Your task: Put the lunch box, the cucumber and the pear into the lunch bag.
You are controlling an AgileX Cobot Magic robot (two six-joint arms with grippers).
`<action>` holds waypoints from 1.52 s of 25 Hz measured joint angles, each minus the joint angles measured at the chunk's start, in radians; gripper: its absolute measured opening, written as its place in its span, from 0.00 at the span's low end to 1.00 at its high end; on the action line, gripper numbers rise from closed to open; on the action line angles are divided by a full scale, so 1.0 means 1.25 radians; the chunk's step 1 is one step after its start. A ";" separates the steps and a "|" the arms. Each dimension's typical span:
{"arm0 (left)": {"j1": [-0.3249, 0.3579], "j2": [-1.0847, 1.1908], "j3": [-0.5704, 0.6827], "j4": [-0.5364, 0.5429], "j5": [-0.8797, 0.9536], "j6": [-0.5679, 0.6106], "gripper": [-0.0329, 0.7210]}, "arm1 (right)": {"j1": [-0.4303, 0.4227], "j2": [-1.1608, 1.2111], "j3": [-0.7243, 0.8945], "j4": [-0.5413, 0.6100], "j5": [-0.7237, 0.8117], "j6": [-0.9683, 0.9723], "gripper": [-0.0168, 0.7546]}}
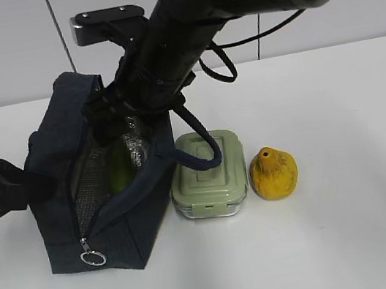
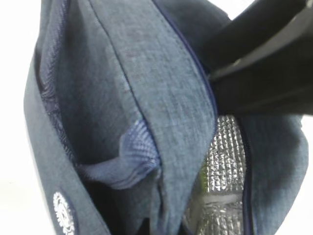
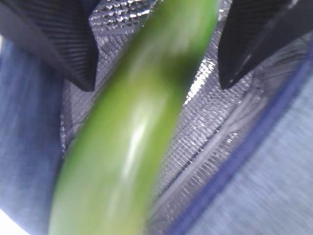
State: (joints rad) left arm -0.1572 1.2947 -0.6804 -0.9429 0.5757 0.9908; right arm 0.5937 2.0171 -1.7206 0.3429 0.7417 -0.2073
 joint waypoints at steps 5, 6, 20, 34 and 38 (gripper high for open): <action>0.000 0.000 0.000 0.001 -0.006 0.000 0.04 | 0.000 -0.002 -0.063 -0.003 0.054 -0.009 0.80; 0.000 0.000 0.000 0.001 -0.007 0.000 0.04 | 0.000 -0.006 -0.068 -0.006 0.060 -0.013 0.80; 0.000 0.000 0.000 0.001 -0.007 0.000 0.04 | -0.078 -0.096 -0.031 -0.327 0.289 0.111 0.79; 0.000 0.000 0.000 0.001 -0.008 0.000 0.04 | -0.110 -0.007 0.042 -0.368 0.374 0.133 0.78; 0.000 0.000 0.000 0.001 -0.008 0.000 0.04 | -0.110 0.013 0.062 -0.369 0.374 0.136 0.74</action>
State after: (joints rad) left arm -0.1572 1.2947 -0.6804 -0.9420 0.5661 0.9908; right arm 0.4567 2.0328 -1.6430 -0.1189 1.2094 -0.0376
